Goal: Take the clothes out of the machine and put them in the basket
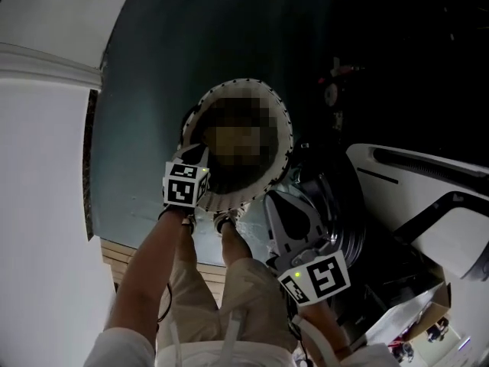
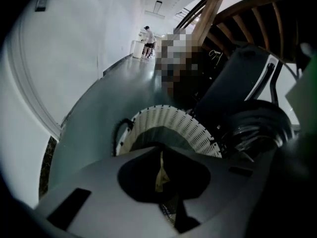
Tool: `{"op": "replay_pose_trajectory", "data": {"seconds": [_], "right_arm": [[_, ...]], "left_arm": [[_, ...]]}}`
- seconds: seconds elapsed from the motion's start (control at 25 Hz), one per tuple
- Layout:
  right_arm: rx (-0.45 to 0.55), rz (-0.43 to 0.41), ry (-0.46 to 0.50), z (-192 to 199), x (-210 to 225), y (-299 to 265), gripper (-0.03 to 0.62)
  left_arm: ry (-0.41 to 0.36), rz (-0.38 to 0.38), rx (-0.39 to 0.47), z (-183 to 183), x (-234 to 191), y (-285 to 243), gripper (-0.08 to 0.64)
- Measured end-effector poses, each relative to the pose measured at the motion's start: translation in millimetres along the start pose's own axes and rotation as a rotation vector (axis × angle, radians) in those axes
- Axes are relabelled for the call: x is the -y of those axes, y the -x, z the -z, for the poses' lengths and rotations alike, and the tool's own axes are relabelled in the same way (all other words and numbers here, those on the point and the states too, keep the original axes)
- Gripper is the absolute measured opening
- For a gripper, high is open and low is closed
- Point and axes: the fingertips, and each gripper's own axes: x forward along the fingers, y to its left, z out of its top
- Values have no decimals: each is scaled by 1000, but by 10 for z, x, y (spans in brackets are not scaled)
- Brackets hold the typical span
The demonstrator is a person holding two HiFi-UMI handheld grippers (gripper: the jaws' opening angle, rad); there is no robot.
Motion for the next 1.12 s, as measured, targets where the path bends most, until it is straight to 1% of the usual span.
{"op": "replay_pose_trajectory", "data": {"seconds": [0.04,0.28,0.36,0.44,0.52,0.68,0.84,1.0,1.12], "right_arm": [[5,8,7,-66,-43,26,14],[48,37,56,-488,-413,153,14],[64,43,69,-623,-550,222,14],[78,48,80,-769,-685,311,14],[98,54,94,-940,-810,399,14],[139,63,124,-1285,-1010,581,14],[186,84,156,-1616,-1144,748,14],[230,96,183,-1931,-1311,950,14],[264,116,196,-2132,-1351,1127,14]], "left_arm": [[-5,5,11,-66,-12,126,16],[-76,29,72,-401,-73,814,14],[-73,35,97,-494,-62,1044,14],[-47,53,128,-613,-19,1290,13],[-37,75,173,-801,34,1558,13],[-41,98,282,-1243,125,2147,12],[-56,104,385,-1647,186,2729,12],[-64,98,475,-1954,207,3312,12],[-69,99,554,-2203,269,3735,12]]}}
